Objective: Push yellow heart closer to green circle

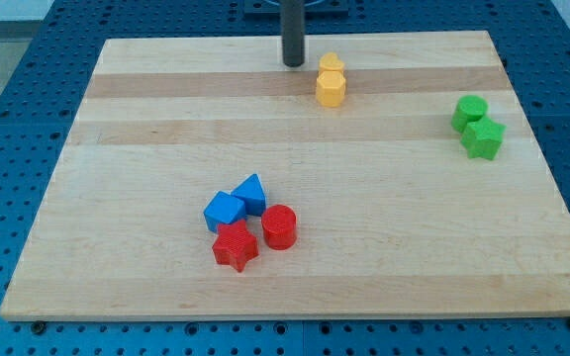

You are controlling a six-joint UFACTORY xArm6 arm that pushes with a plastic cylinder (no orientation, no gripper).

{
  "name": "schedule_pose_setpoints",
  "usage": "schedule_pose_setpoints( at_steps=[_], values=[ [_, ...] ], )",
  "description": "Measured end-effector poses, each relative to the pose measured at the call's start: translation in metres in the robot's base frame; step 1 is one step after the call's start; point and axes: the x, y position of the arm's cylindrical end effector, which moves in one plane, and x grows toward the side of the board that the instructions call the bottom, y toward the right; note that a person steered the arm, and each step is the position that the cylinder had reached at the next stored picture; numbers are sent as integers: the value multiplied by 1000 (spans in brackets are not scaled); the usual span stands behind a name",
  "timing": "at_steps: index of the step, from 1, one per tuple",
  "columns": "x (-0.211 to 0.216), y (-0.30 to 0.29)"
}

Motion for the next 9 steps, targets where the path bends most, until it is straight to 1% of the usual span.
schedule_pose_setpoints(
  at_steps=[4,5,7,8,9],
  values=[
    [50,95],
    [56,100],
    [66,77],
    [81,65],
    [98,65]
  ],
)
